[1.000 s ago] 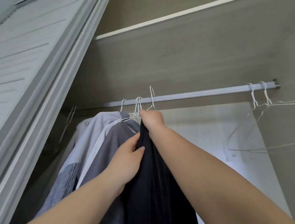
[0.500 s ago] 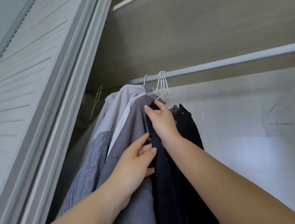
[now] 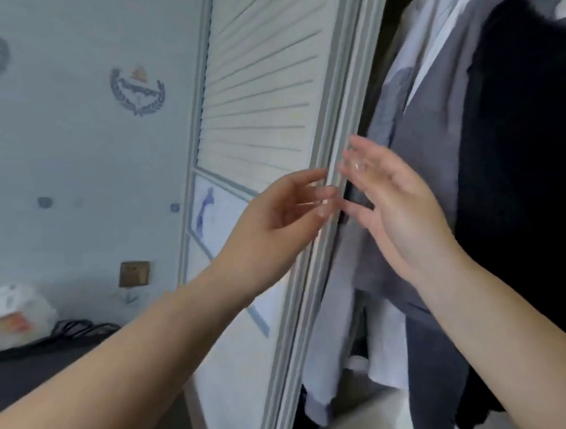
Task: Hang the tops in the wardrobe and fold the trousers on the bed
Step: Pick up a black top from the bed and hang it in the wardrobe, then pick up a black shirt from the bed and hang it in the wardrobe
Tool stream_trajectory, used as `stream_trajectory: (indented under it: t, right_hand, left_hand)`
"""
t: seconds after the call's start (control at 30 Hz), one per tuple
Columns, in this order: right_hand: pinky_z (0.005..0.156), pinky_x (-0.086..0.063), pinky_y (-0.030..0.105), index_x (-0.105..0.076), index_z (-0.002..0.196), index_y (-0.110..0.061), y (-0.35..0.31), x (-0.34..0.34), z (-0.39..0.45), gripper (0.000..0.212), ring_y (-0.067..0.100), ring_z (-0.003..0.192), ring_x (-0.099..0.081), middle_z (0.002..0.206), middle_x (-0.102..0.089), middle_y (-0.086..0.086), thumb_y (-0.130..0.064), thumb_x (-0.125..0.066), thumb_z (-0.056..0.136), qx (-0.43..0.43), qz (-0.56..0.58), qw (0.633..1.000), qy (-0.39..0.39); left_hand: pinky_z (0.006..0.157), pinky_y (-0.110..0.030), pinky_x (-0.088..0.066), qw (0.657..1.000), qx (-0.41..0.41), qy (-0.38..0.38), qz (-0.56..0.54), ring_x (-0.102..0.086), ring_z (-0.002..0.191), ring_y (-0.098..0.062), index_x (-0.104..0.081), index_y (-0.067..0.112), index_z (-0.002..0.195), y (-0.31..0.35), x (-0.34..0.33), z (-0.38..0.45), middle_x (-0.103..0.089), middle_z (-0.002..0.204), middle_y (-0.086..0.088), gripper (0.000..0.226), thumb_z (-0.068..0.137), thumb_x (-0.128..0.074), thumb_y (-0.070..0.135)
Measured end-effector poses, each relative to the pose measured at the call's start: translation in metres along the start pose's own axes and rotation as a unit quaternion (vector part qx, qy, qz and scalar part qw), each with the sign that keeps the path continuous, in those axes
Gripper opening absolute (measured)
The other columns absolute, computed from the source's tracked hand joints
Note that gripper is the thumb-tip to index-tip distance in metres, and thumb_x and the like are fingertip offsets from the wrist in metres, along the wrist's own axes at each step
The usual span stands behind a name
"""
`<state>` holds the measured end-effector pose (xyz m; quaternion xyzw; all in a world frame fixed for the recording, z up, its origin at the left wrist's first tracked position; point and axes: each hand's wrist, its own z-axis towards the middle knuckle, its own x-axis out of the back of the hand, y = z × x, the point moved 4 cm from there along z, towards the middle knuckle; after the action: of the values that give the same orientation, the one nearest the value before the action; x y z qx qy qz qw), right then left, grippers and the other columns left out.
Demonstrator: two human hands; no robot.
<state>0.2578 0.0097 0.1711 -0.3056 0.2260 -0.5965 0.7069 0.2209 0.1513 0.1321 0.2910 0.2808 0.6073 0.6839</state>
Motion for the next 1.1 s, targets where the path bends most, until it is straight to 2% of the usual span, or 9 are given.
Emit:
stream_trajectory:
  t: [0.13, 0.33, 0.47, 0.57, 0.67, 0.8, 0.87, 0.97, 1.1]
  right_hand:
    - [0.085, -0.054, 0.031, -0.065, 0.108, -0.033, 0.027, -0.102, -0.076, 0.038, 0.007, 0.113, -0.060, 0.116, -0.065, -0.012, -0.035, -0.066, 0.070, -0.099, 0.059, 0.990, -0.079]
    - [0.096, -0.050, 0.038, -0.062, 0.113, -0.031, 0.023, -0.285, -0.217, 0.038, 0.002, 0.112, -0.059, 0.113, -0.067, -0.018, -0.038, -0.069, 0.076, -0.143, 0.097, 0.949, -0.263]
    - [0.101, -0.046, 0.039, -0.061, 0.113, -0.033, -0.014, -0.410, -0.310, 0.038, 0.004, 0.115, -0.057, 0.117, -0.066, -0.014, -0.041, -0.069, 0.077, -0.149, 0.140, 0.890, -0.408]
    - [0.097, -0.048, 0.035, -0.061, 0.115, -0.033, -0.032, -0.467, -0.356, 0.042, 0.008, 0.118, -0.056, 0.117, -0.065, -0.012, -0.042, -0.068, 0.074, -0.152, 0.183, 0.857, -0.457]
    - [0.101, -0.045, 0.037, -0.061, 0.114, -0.028, -0.060, -0.537, -0.428, 0.040, 0.003, 0.110, -0.059, 0.113, -0.065, -0.013, -0.034, -0.066, 0.074, -0.194, 0.243, 0.802, -0.510]
    - [0.099, -0.045, 0.033, -0.062, 0.109, -0.029, -0.090, -0.610, -0.532, 0.039, 0.002, 0.106, -0.059, 0.109, -0.065, -0.014, -0.034, -0.068, 0.070, -0.255, 0.288, 0.700, -0.601]
    - [0.093, -0.046, 0.028, -0.063, 0.109, -0.030, -0.102, -0.635, -0.569, 0.041, 0.003, 0.107, -0.059, 0.108, -0.066, -0.015, -0.037, -0.069, 0.069, -0.266, 0.288, 0.656, -0.645]
    - [0.088, -0.046, 0.025, -0.063, 0.110, -0.031, -0.114, -0.673, -0.610, 0.042, 0.005, 0.108, -0.059, 0.112, -0.065, -0.011, -0.037, -0.069, 0.069, -0.277, 0.282, 0.604, -0.692]
    - [0.093, -0.048, 0.029, -0.064, 0.108, -0.034, -0.125, -0.729, -0.649, 0.039, 0.003, 0.108, -0.061, 0.111, -0.067, -0.013, -0.039, -0.069, 0.070, -0.284, 0.270, 0.548, -0.738]
  left_hand:
    - [0.089, -0.021, -0.050, 0.991, 0.045, 0.065, 0.108, -0.064, 0.103, -0.003, -0.056, 0.031, 0.119, 0.011, 0.085, -0.110, -0.067, 0.113, 0.006, 0.039, 0.087, -0.067, 0.011]
    - [0.096, -0.031, -0.049, 0.940, 0.141, 0.221, 0.219, -0.063, 0.107, -0.005, -0.055, 0.038, 0.115, 0.070, 0.211, -0.309, -0.068, 0.113, 0.009, 0.042, 0.076, -0.067, 0.028]
    - [0.090, -0.029, -0.051, 0.880, 0.188, 0.360, 0.246, -0.065, 0.104, -0.009, -0.058, 0.034, 0.112, 0.129, 0.274, -0.452, -0.070, 0.110, 0.004, 0.039, 0.080, -0.072, 0.017]
    - [0.081, -0.018, -0.051, 0.838, 0.223, 0.441, 0.232, -0.066, 0.093, -0.002, -0.058, 0.027, 0.107, 0.162, 0.295, -0.531, -0.068, 0.105, -0.002, 0.037, 0.084, -0.066, 0.000]
    - [0.082, -0.018, -0.051, 0.773, 0.242, 0.532, 0.246, -0.065, 0.091, -0.001, -0.058, 0.025, 0.107, 0.210, 0.306, -0.627, -0.067, 0.104, 0.001, 0.034, 0.085, -0.065, -0.001]
    - [0.088, -0.026, -0.051, 0.669, 0.258, 0.651, 0.248, -0.063, 0.098, -0.015, -0.058, 0.010, 0.114, 0.259, 0.304, -0.730, -0.066, 0.108, -0.010, 0.033, 0.085, -0.064, -0.003]
    - [0.080, -0.018, -0.051, 0.630, 0.259, 0.685, 0.259, -0.065, 0.094, -0.008, -0.058, 0.008, 0.118, 0.273, 0.302, -0.768, -0.067, 0.110, -0.009, 0.035, 0.085, -0.065, 0.000]
    - [0.071, -0.013, -0.050, 0.571, 0.270, 0.729, 0.263, -0.066, 0.090, 0.001, -0.060, 0.015, 0.117, 0.284, 0.301, -0.818, -0.069, 0.109, -0.001, 0.033, 0.086, -0.067, 0.006]
    - [0.080, -0.024, -0.054, 0.493, 0.274, 0.785, 0.256, -0.067, 0.098, -0.005, -0.062, 0.027, 0.114, 0.299, 0.313, -0.879, -0.071, 0.109, 0.008, 0.031, 0.087, -0.068, 0.014]
